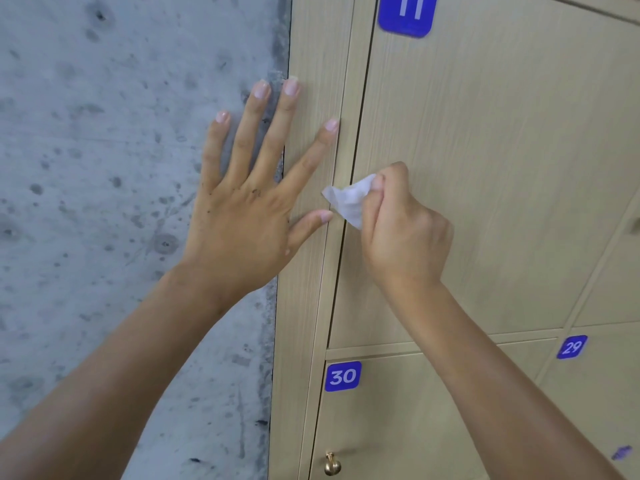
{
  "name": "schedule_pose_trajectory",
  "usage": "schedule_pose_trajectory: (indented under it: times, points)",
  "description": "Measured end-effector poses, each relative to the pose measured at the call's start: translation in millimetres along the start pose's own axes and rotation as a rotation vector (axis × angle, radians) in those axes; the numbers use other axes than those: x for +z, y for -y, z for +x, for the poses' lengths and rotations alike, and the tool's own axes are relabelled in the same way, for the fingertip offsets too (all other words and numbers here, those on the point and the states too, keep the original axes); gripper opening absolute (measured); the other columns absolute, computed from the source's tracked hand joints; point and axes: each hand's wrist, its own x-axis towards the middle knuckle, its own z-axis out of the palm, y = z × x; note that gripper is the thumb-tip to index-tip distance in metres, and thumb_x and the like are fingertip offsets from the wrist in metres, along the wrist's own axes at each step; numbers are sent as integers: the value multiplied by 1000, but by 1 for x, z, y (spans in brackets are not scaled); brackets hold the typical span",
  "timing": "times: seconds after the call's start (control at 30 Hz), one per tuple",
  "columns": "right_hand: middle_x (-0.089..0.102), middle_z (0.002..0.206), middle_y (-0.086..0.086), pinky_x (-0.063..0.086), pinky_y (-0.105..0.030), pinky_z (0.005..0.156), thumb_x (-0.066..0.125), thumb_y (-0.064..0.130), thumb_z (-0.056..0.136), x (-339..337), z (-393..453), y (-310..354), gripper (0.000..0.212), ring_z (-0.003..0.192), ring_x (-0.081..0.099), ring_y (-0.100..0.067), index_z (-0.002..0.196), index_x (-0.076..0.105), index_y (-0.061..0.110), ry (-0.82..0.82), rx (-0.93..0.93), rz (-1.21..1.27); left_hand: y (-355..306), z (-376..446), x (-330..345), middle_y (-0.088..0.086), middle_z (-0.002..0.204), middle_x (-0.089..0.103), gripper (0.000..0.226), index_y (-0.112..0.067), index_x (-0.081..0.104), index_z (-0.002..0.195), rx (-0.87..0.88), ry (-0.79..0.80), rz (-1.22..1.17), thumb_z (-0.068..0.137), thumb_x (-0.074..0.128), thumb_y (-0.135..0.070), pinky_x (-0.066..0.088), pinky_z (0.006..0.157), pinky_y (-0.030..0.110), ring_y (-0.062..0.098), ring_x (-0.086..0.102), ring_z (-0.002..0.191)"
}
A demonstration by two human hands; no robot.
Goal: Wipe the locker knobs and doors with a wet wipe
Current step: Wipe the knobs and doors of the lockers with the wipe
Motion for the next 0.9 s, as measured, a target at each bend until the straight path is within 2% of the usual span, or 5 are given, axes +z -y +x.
schedule_pose_trajectory:
  times: [0.1,0.17,0.27,0.67,0.9]
  points:
    - [55,55,-2,23,-22,44,41,27,102,1,-5,-7,34,36,45,-25,85,62,8,21,-129,-64,0,0,0,16,172,-2,76,-31,-2,165,-9,-10,-13,103,16,-71,7,126,59,38,-3,159]
    - [53,53,-1,21,-22,44,38,27,103,1,-3,-8,37,35,40,-22,83,61,8,3,-142,-91,-1,0,0,16,172,-2,76,-31,-1,165,-9,-13,-16,103,17,-71,7,126,59,38,-2,159]
    - [48,46,-1,20,-21,46,42,22,100,0,2,-5,33,37,28,-19,79,62,6,-19,-82,-38,0,0,1,16,172,-2,76,-31,-1,165,-8,-10,-11,103,17,-70,9,126,60,38,-2,159]
    - [56,54,-8,43,-35,44,31,36,103,-9,6,-26,41,44,53,-34,92,57,6,112,117,158,0,0,2,16,172,-3,78,-31,-3,165,-5,-9,4,102,21,-71,10,125,61,38,-2,159]
    - [53,58,-2,37,-34,48,35,34,105,-16,1,-34,33,52,52,-31,94,53,9,150,262,267,1,0,1,15,173,-1,77,-32,0,165,-5,-16,14,102,24,-71,10,125,59,36,-1,159]
